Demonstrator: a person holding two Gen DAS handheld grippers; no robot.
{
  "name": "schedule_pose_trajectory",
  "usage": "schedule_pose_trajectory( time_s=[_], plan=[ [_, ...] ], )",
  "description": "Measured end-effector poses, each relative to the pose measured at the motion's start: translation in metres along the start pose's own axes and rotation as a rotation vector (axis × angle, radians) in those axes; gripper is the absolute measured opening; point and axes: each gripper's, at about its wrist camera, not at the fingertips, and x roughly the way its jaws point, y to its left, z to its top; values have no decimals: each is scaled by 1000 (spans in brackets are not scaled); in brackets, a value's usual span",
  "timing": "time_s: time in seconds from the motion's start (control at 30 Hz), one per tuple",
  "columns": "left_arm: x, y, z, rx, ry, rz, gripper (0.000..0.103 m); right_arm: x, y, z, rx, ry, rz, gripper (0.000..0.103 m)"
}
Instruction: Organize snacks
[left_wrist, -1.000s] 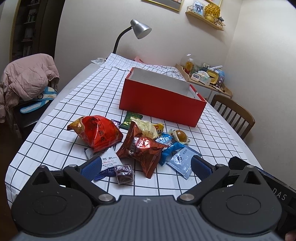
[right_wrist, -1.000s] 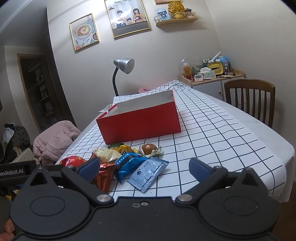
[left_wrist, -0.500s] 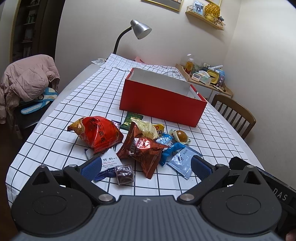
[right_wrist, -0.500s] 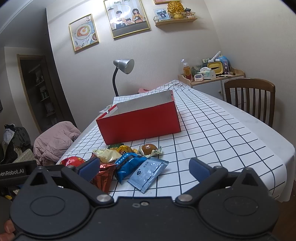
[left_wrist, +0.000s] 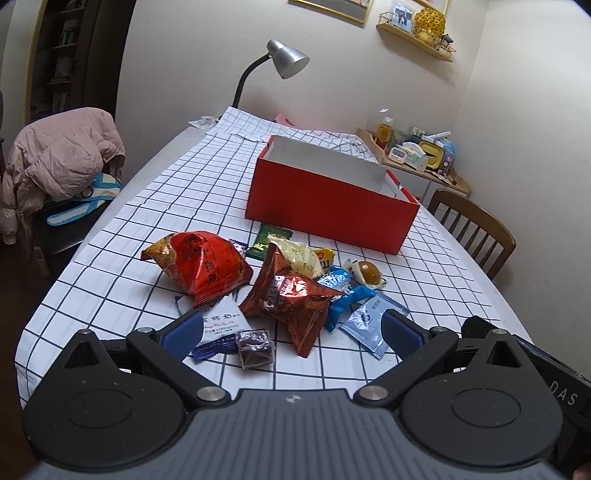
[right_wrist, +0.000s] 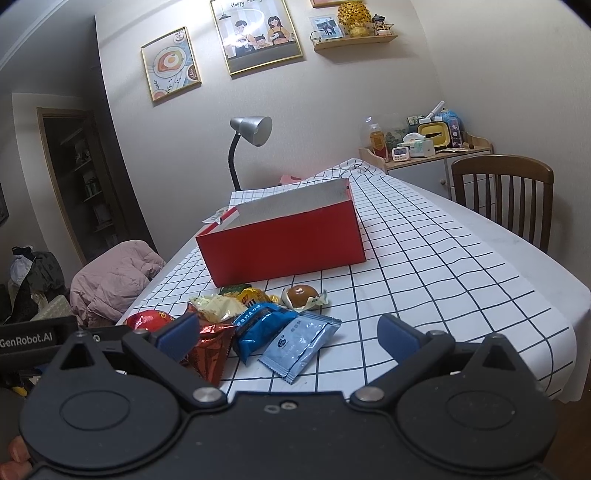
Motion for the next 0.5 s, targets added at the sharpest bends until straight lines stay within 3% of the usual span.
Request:
schedule_pose_trajectory(
  time_s=[0.5],
  plan=[
    [1, 1, 0, 16, -6, 11, 103, 0, 9, 1, -58, -9, 33, 103]
  ],
)
